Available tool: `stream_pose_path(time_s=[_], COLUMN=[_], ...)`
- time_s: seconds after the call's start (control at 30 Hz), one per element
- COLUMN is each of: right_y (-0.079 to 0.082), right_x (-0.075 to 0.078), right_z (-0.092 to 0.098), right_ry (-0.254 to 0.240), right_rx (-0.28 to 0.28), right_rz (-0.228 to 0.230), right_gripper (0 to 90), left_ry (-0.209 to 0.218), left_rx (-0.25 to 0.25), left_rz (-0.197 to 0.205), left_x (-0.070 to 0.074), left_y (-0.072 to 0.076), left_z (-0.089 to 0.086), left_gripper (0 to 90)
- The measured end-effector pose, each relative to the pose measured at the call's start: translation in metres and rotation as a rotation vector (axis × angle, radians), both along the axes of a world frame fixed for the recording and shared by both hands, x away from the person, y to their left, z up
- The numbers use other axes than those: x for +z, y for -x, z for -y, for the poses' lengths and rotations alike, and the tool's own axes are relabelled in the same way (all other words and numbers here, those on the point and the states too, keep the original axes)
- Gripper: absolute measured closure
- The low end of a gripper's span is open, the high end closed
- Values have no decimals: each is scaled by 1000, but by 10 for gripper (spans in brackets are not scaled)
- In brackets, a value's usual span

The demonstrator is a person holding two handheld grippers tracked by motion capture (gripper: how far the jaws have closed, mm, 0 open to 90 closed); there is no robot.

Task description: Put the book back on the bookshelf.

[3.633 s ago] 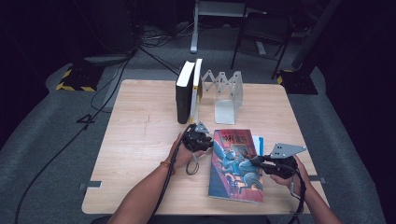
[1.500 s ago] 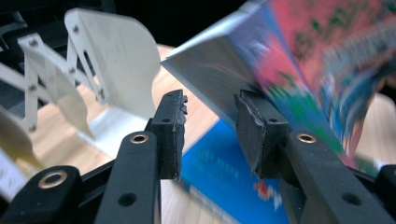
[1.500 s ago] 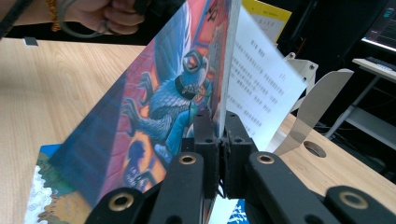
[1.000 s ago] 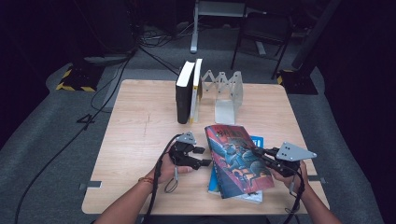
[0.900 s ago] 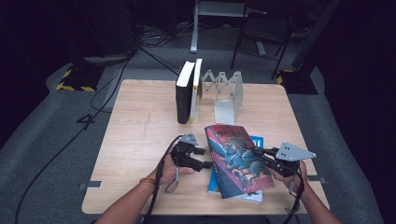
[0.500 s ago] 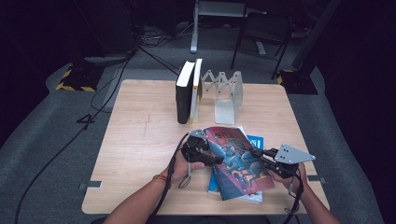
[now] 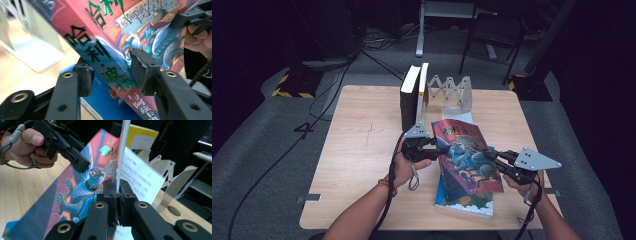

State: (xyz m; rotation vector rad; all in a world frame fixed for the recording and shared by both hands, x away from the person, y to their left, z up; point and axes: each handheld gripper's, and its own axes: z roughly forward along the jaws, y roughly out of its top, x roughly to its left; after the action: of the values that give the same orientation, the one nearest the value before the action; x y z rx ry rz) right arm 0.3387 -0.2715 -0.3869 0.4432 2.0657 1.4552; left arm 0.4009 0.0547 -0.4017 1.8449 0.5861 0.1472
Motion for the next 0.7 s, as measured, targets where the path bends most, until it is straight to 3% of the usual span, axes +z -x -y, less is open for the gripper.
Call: stream_pose_path(time_s=[0.03, 0.13, 0.17, 0.2, 0.3, 0.43, 0.63, 0.67, 0.7], right_y=[0, 0, 0, 1, 2, 3, 3, 2, 2], right_x=[0, 3, 3, 3, -1, -8, -11, -12, -12], right_z=[0, 2, 2, 4, 5, 12, 17, 18, 18], right_ry=[0, -20, -20, -26, -17, -27, -25, -30, -30], right_rx=[0, -11, -11, -5, -15, -32, -75, -114, -114], right_rz=[0, 2, 2, -4, -9, -24, -34, -28, -28], right_gripper=[861, 852, 852, 843, 836, 792, 700, 638, 638], left_ry=[0, -16, -16, -27, -32, -28, -21, -14, -13], left_rx=[0, 1, 1, -10, -39, -84, -110, -114, -113], left_rz=[0, 92, 92, 145, 196, 237, 252, 250, 254], left_x=[0, 16, 16, 22, 25, 26, 26, 25, 24], left_y=[0, 6, 6, 11, 21, 34, 44, 44, 45], left_z=[0, -1, -1, -1, -1, 0, 3, 3, 3], left_gripper=[579, 606, 620, 629, 646, 668, 685, 687, 687])
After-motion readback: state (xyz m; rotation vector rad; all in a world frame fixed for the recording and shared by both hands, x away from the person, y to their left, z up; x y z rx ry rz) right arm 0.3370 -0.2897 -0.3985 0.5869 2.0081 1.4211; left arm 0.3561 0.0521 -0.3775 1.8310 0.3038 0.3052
